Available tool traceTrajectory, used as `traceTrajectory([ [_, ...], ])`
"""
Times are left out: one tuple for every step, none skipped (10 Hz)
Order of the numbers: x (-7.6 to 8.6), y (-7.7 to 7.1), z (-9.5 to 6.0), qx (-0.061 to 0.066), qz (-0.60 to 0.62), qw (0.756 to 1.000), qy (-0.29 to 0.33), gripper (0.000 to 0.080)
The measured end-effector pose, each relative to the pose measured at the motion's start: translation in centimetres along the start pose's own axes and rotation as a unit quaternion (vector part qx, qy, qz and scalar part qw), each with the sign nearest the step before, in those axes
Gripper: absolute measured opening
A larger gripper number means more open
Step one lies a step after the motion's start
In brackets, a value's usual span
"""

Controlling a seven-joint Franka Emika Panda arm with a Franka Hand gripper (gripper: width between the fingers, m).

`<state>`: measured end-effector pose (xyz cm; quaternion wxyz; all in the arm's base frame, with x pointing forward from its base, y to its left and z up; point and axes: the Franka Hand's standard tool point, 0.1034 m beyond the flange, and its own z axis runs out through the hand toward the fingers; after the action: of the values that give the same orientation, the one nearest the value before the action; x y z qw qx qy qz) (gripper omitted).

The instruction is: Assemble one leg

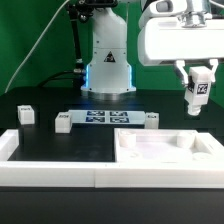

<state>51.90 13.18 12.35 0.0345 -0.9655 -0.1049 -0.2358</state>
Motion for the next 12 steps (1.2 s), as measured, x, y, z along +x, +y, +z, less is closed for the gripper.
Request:
traceTrajectory([
  [-0.2,0.0,0.0,0.000,0.000,1.000,-0.001,0.0291],
  [-0.2,0.0,0.0,0.000,0.000,1.000,-0.001,0.0291],
  [-0.2,0.0,0.0,0.000,0.000,1.000,-0.001,0.0291],
  [0.0,0.3,0.2,-0.001,-0.003,1.000,-0.002,0.0291],
  [0.9,1.3,1.0,-0.005,-0.007,1.000,0.000,0.0291],
  [2.0,2.0,1.7,-0.007,-0.008,1.000,0.005,0.0291],
  [3.3,2.7,2.6,-0.010,-0.015,1.000,0.012,0.0291],
  [4.8,3.8,3.3,-0.013,-0.031,0.999,0.017,0.0291],
  [6.4,4.8,4.4,-0.014,-0.050,0.999,0.015,0.0291],
  [7.8,5.2,4.9,-0.014,-0.050,0.998,0.020,0.0291],
  [8.7,5.3,5.3,-0.013,-0.049,0.998,0.024,0.0291],
  [8.4,5.2,5.3,-0.013,-0.049,0.998,0.021,0.0291],
])
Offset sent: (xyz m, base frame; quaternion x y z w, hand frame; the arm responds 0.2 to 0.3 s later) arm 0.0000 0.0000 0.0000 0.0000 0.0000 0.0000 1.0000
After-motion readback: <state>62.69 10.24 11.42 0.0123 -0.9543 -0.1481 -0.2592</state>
